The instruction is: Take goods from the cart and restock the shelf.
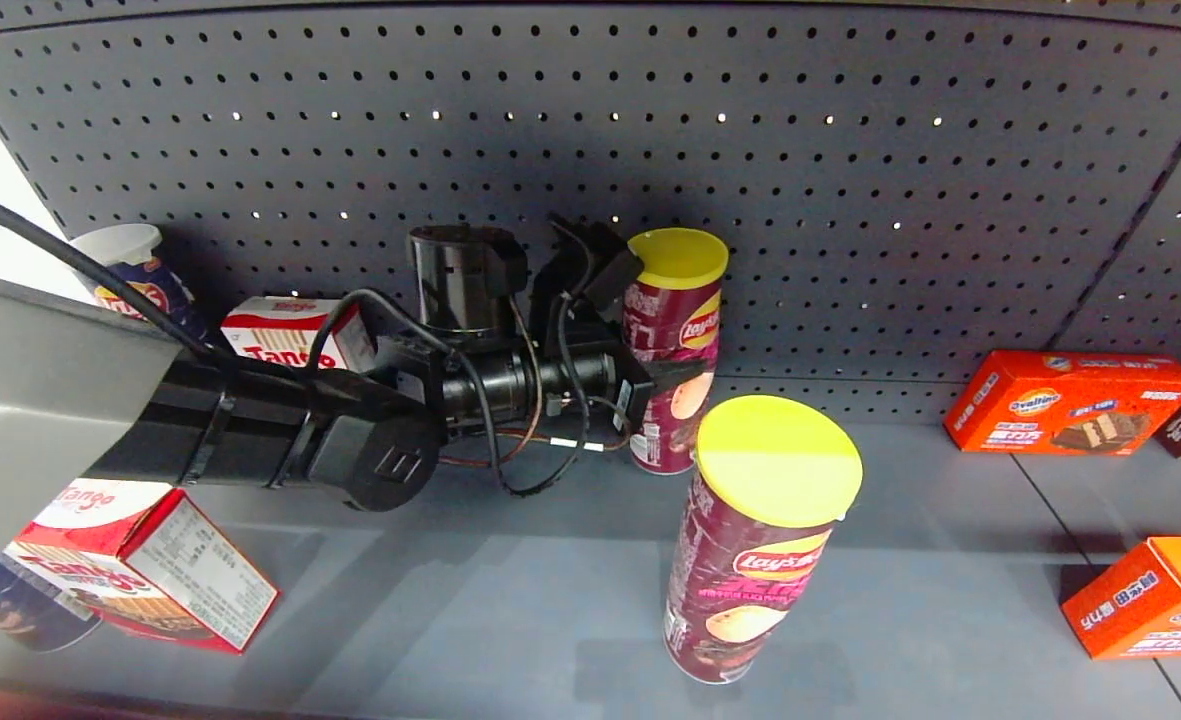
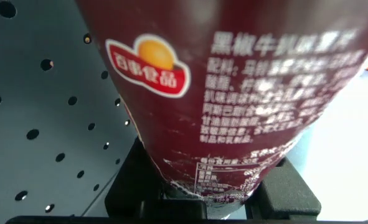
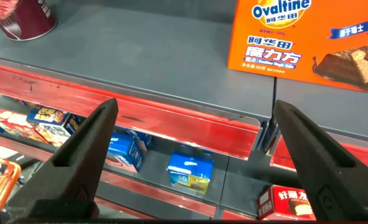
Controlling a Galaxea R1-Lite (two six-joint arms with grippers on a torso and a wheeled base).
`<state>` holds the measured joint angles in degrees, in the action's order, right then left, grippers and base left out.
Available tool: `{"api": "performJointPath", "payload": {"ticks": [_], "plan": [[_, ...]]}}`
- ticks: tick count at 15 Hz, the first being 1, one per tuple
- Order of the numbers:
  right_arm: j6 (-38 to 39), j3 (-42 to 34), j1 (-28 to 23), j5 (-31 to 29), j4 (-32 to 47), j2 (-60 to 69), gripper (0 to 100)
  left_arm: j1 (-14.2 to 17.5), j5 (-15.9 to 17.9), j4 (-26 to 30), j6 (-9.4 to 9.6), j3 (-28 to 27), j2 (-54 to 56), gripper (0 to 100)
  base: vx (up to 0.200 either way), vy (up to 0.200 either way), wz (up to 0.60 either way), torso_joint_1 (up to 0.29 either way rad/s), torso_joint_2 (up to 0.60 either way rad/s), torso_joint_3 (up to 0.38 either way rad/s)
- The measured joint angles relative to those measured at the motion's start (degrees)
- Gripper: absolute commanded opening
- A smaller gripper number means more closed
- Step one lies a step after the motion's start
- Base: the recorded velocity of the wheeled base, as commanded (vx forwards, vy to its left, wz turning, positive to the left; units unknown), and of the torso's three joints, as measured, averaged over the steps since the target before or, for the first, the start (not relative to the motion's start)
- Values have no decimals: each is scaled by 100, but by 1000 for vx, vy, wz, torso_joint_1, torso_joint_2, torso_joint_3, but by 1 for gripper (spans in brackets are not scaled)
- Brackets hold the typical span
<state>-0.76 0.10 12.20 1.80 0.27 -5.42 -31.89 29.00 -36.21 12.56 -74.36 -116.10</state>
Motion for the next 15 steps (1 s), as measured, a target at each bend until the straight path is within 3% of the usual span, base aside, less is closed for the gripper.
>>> {"api": "performJointPath", "payload": {"ticks": [4,11,12,15], "plan": [[0,0,0,2,0,-2,100,-2,0,20,143,-57,-96,0,0,0,0,0,0,0],[0,0,0,2,-2,-2,100,-9,-27,46,150,-59,-211,0,0,0,0,0,0,0],[-2,0,0,0,0,-2,100,-11,-27,35,151,-52,-226,100,0,0,0,0,0,0],[0,0,0,2,-2,-2,100,-46,-54,22,151,-16,-234,100,0,0,0,0,0,0]]}}
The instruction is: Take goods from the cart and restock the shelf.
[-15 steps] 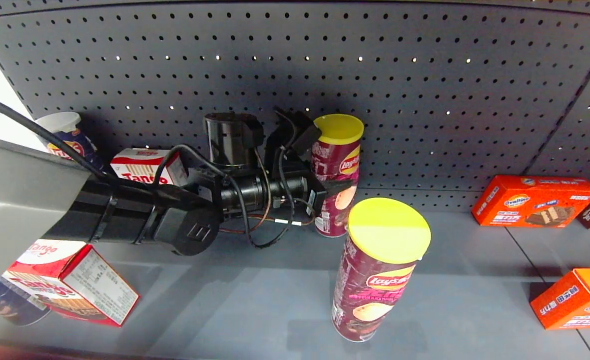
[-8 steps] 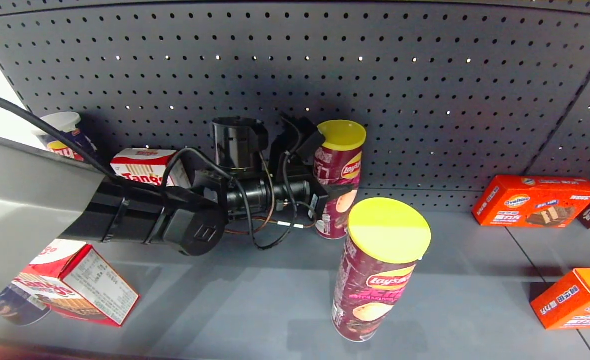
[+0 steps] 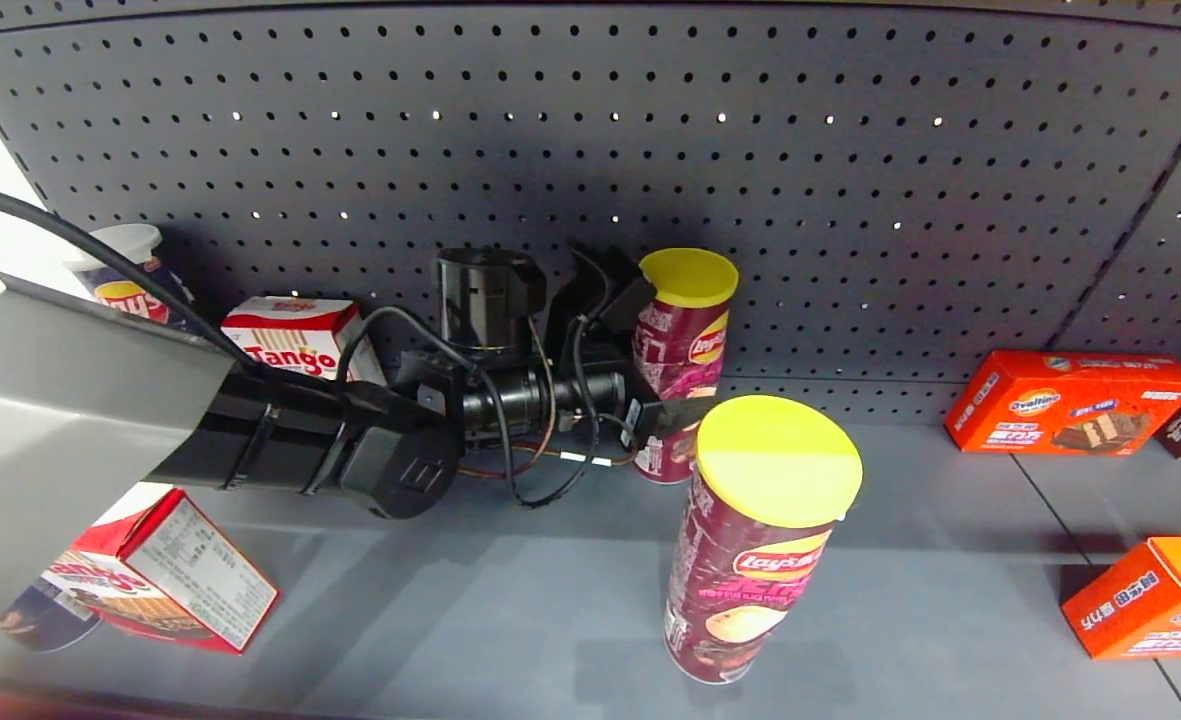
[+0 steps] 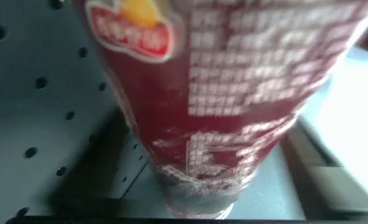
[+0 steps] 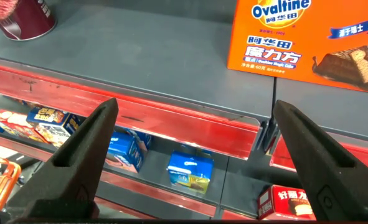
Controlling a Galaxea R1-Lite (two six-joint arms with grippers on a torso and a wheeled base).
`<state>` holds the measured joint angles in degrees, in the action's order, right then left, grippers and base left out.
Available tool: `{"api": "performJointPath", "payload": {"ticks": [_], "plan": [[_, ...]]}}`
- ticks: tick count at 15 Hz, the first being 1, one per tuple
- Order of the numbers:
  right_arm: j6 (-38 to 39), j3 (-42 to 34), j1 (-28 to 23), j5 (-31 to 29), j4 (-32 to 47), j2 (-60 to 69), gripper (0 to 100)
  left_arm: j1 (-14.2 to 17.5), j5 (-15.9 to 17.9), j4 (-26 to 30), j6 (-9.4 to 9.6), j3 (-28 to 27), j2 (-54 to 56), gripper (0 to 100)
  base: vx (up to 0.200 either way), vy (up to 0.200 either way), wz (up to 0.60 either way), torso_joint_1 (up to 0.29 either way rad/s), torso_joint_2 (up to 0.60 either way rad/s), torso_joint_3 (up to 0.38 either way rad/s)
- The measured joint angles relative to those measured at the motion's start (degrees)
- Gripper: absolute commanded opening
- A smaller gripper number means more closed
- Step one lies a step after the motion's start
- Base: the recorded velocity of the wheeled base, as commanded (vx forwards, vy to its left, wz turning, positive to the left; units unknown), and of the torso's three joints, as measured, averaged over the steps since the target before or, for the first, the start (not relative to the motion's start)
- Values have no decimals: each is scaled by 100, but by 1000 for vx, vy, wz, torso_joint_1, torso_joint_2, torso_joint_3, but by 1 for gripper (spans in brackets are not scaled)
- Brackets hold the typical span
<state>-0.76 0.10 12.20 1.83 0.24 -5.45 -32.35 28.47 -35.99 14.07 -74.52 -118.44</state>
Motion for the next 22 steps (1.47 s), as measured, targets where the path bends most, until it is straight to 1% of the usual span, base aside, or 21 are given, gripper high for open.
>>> {"api": "performJointPath", "payload": {"ticks": [2,5,6,8,11,14,16,21,22], "plan": [[0,0,0,0,0,0,100,-24,-11,-9,21,93,26,100,0,0,0,0,0,0],[0,0,0,0,2,0,100,-35,-134,-6,167,503,304,100,0,0,0,0,0,0],[0,0,0,0,2,0,100,-37,-299,-2,227,727,441,100,0,0,0,0,0,0],[0,0,0,0,0,0,100,-37,-705,-6,282,1201,723,100,0,0,0,0,0,0],[-2,0,0,0,2,0,100,-48,-1189,-4,288,1554,1001,100,0,0,0,0,0,0],[0,0,0,0,2,0,100,-39,-1604,2,251,1581,1101,100,0,0,0,0,0,0],[0,0,0,0,2,0,100,-39,-1872,13,210,1493,1090,100,0,0,0,0,0,0],[-2,0,0,0,2,0,100,-15,-2303,33,183,1237,944,100,0,0,0,0,0,0],[-2,0,0,0,2,0,100,0,-2327,33,183,1231,929,100,0,0,0,0,0,0]]}}
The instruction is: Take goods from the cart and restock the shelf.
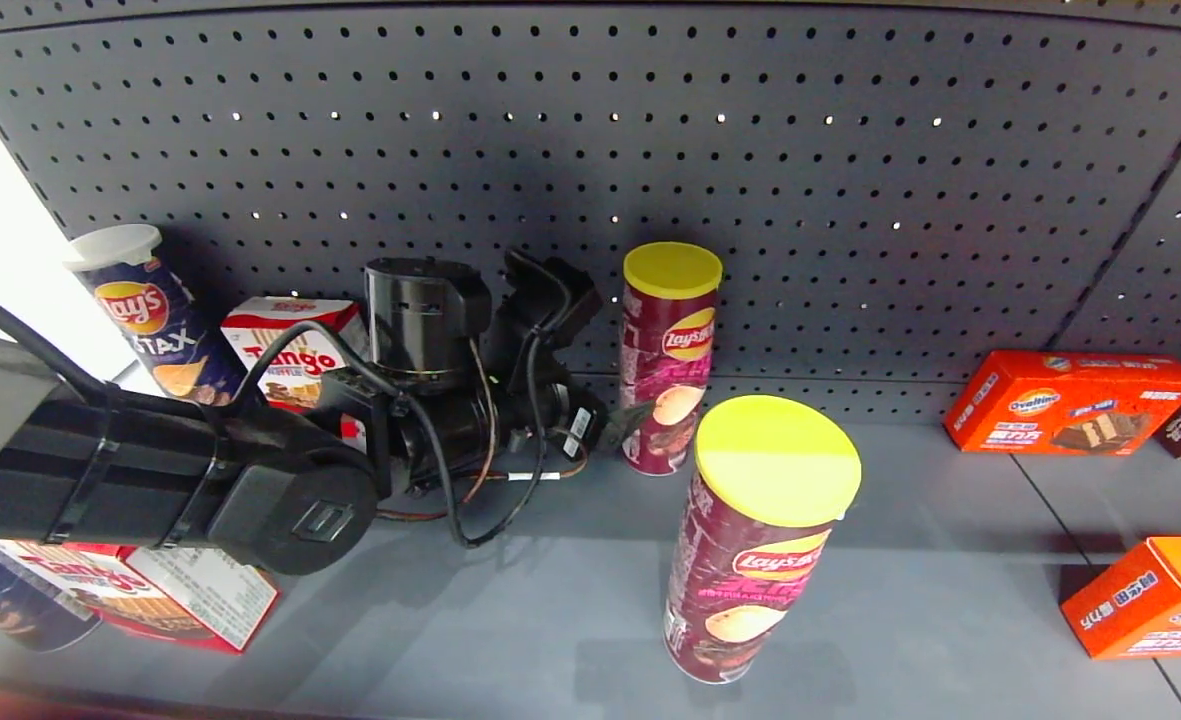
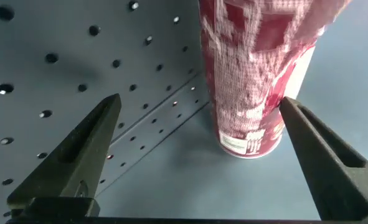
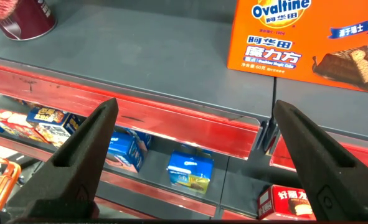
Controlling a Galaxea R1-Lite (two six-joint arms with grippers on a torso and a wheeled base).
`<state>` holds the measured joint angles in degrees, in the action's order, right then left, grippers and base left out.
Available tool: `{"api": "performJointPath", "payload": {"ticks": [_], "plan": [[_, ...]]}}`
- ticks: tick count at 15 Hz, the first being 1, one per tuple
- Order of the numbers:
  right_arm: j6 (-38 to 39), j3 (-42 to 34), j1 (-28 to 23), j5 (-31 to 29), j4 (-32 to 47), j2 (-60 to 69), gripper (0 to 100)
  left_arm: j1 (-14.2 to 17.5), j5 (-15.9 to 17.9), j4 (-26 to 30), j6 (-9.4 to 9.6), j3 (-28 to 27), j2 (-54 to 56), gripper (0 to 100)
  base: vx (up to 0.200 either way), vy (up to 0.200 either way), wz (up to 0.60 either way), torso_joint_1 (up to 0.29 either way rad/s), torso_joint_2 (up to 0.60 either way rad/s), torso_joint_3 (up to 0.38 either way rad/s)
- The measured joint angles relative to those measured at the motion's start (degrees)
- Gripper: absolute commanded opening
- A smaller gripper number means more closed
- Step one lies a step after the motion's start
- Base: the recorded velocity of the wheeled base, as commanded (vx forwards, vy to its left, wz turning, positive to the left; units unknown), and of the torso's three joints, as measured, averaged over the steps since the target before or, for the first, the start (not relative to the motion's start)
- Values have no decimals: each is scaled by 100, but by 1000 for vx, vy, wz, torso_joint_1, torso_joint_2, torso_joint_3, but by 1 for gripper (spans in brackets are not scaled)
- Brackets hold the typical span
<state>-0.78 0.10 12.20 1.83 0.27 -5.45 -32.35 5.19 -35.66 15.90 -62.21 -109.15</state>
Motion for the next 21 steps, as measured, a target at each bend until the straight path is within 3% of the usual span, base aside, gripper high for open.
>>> {"api": "performJointPath", "payload": {"ticks": [8,11,14,21], "plan": [[2,0,0,-2,0,0,100,166,-263,0,0,69,6,100,0,0,0,0,0,0],[0,0,0,0,0,0,100,236,-571,-2,-9,52,6,100,0,0,0,0,0,0],[2,0,0,0,-2,0,100,247,-672,-2,-90,41,9,100,0,0,0,0,0,0],[2,0,0,0,0,0,100,223,-705,0,-106,-185,-82,100,0,0,0,0,0,0]]}}
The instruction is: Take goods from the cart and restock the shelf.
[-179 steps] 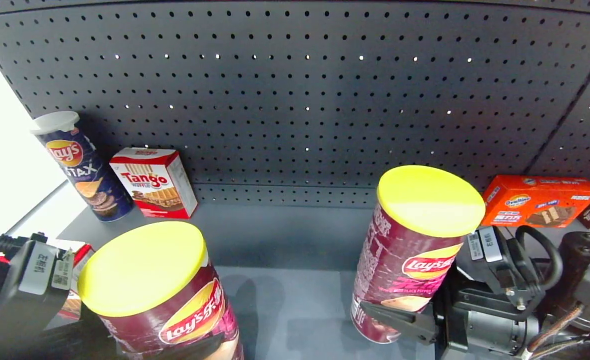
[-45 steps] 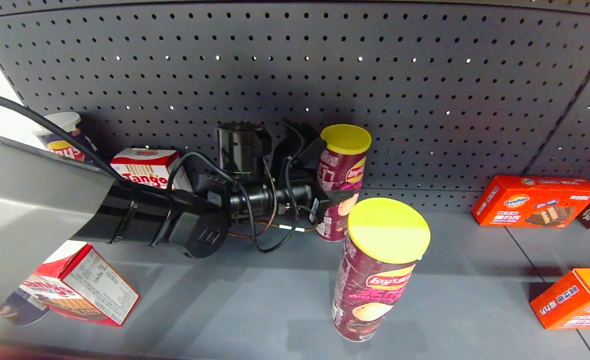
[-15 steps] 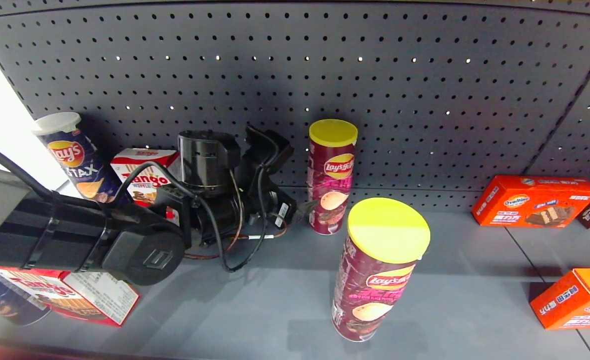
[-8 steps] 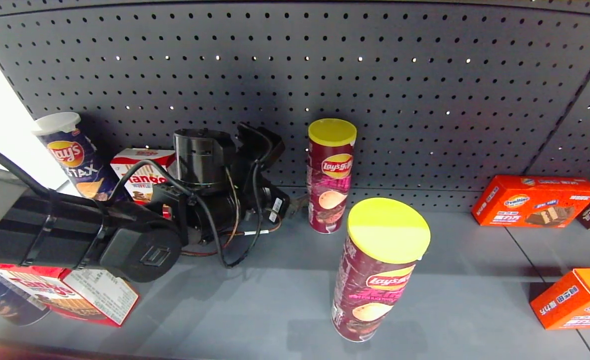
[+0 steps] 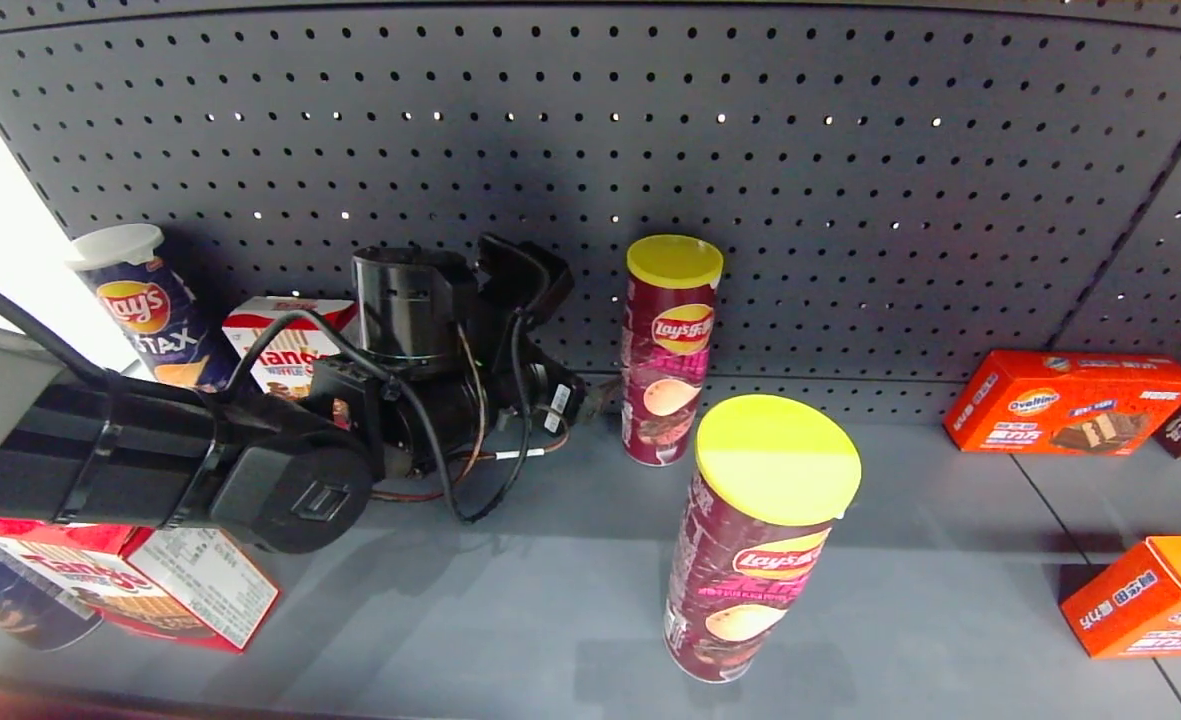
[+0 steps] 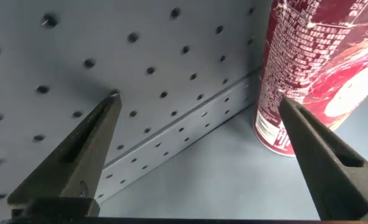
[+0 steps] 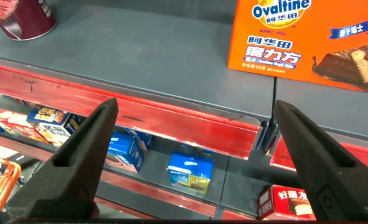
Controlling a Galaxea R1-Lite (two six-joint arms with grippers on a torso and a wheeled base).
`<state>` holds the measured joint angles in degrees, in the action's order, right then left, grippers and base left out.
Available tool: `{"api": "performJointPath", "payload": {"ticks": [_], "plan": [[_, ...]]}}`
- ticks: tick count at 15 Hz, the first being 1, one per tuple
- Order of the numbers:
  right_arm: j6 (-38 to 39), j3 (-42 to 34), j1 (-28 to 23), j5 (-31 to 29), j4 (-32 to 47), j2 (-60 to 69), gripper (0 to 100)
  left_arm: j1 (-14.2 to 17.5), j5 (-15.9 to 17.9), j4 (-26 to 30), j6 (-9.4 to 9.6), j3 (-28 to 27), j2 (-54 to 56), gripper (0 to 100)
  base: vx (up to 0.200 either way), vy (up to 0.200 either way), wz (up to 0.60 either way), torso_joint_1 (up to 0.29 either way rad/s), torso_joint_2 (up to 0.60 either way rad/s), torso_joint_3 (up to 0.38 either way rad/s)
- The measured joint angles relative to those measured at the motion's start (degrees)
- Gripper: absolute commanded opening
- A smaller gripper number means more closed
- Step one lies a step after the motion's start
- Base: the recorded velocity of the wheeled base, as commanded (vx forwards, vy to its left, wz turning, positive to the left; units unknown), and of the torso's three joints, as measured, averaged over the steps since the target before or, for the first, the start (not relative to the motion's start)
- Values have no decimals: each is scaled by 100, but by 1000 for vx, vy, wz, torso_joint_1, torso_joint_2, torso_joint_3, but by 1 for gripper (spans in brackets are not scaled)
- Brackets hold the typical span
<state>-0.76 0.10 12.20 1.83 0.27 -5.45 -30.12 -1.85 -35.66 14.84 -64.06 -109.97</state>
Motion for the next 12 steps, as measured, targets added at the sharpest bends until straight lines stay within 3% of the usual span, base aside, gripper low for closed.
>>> {"api": "performJointPath", "payload": {"ticks": [6,12], "plan": [[0,0,0,0,0,0,100,-33,7,-6,7,-118,-180,100,0,0,0,0,0,0],[0,0,0,0,-2,0,100,-16,-30,-35,51,323,-23,100,0,0,0,0,0,0]]}}
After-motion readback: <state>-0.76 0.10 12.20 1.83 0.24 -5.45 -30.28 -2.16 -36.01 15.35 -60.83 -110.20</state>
